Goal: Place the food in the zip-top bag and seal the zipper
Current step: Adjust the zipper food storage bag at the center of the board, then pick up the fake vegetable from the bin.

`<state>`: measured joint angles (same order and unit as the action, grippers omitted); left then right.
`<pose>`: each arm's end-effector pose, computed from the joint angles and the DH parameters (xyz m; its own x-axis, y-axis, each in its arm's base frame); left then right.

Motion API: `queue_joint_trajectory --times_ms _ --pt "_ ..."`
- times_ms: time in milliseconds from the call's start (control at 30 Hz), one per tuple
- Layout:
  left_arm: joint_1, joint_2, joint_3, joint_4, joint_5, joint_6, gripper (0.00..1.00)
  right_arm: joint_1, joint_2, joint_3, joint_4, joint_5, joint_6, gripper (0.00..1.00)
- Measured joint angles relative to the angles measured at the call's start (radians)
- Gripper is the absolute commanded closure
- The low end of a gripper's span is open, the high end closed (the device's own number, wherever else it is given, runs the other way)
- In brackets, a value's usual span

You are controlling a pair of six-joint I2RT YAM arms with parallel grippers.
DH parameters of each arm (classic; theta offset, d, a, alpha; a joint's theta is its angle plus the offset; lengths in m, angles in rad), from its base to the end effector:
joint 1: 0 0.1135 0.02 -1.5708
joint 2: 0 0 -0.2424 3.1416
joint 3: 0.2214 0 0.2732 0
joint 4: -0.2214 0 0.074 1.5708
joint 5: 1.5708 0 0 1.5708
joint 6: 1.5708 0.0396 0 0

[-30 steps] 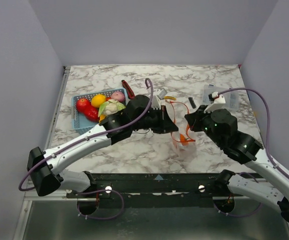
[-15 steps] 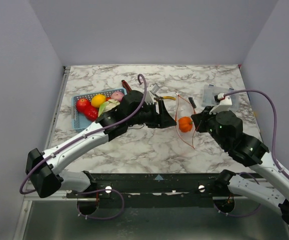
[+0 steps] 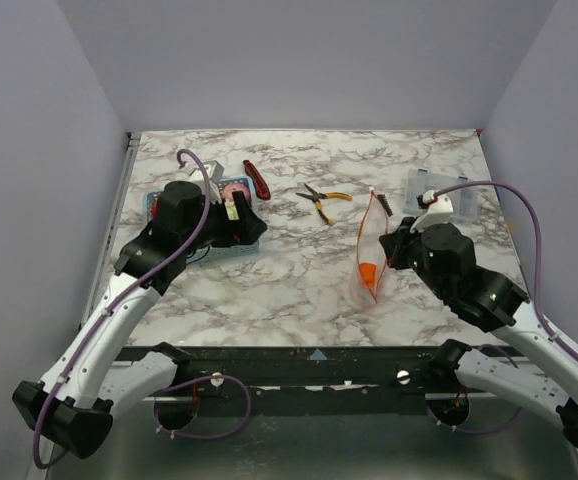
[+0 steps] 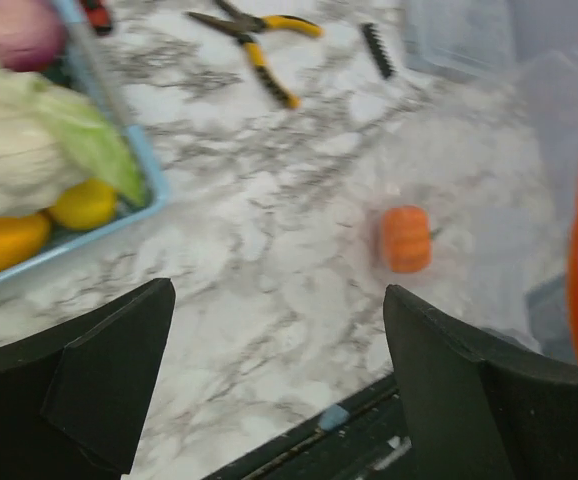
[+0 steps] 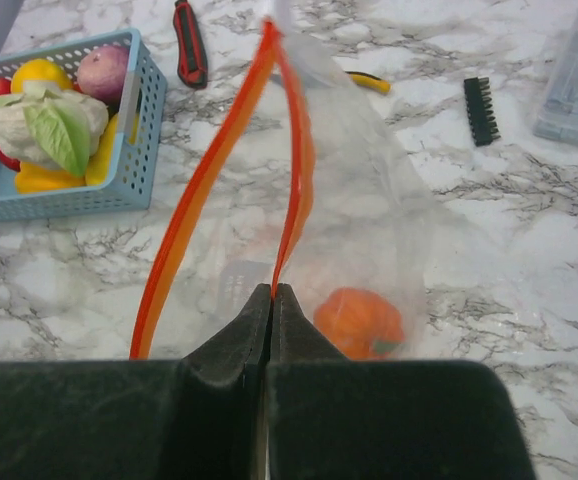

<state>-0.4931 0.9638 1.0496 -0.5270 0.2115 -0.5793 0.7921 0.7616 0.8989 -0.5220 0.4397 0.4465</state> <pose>0.2111 -0.1229 0.3471 -0.6597 -0.2531 -0.7076 0.3213 0.7562 -0.5700 0.1540 0.1321 0.3355 -0.3962 0.1548 -0.9050 -0.2172 0.9419 0.2562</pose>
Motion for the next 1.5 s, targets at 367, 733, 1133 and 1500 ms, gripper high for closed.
queue_joint_trajectory --times_ms 367,733,1133,1500 --pt "0.43 0.069 0.002 -0.117 -0.219 0.014 0.15 0.0 0.071 -0.027 0.036 -0.064 -0.004 1.0" --pt "0.57 0.29 0.004 -0.066 -0.264 -0.274 0.16 0.0 0.08 -0.039 0.054 -0.071 0.0 1.0" --pt "0.586 0.555 0.008 0.002 -0.26 -0.377 0.2 0.0 0.07 -0.041 0.057 -0.04 0.039 1.0" --pt "0.589 0.605 -0.007 0.043 -0.281 -0.391 0.23 0.0 0.044 -0.055 0.057 -0.018 0.063 1.0"
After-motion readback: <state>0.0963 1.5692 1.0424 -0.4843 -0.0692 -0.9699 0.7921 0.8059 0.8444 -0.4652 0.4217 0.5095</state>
